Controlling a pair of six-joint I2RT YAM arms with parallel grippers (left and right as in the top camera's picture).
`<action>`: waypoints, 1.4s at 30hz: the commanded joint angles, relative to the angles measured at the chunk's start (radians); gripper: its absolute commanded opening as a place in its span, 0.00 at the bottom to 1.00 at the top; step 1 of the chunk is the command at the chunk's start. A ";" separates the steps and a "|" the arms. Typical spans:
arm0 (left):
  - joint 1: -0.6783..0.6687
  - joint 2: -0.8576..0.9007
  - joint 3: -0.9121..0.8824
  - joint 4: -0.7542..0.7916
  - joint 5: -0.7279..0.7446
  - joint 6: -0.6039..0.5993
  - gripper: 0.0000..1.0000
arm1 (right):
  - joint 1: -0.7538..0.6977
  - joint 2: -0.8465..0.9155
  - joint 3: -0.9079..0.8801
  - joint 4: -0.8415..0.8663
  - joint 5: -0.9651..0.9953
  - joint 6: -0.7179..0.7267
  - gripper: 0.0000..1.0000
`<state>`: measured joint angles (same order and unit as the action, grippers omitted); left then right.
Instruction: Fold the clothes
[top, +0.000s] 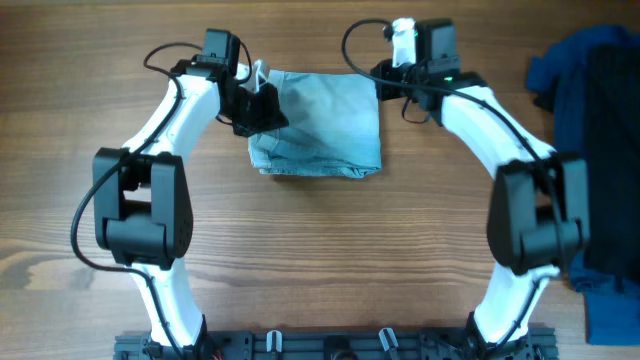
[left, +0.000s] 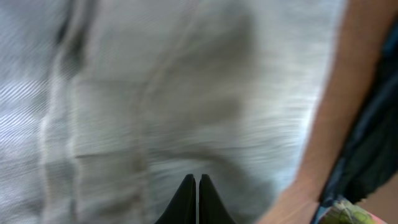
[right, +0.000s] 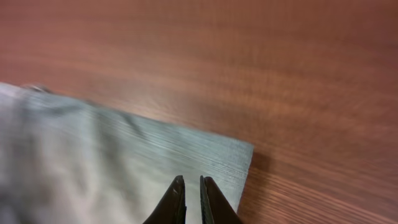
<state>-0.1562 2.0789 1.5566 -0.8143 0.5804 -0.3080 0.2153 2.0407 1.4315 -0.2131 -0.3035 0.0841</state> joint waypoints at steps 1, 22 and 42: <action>-0.006 0.003 -0.001 -0.039 -0.079 0.026 0.04 | 0.007 0.125 0.006 0.040 -0.014 -0.005 0.09; -0.013 -0.106 -0.010 -0.196 -0.124 0.068 0.04 | 0.023 -0.021 0.009 -0.152 -0.203 -0.032 0.07; -0.014 -0.145 -0.228 -0.003 -0.185 -0.014 0.04 | 0.023 -0.019 -0.019 -0.325 -0.126 -0.084 0.05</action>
<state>-0.1638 1.9686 1.3167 -0.7807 0.3862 -0.3054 0.2398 2.0197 1.4220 -0.5331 -0.4473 0.0200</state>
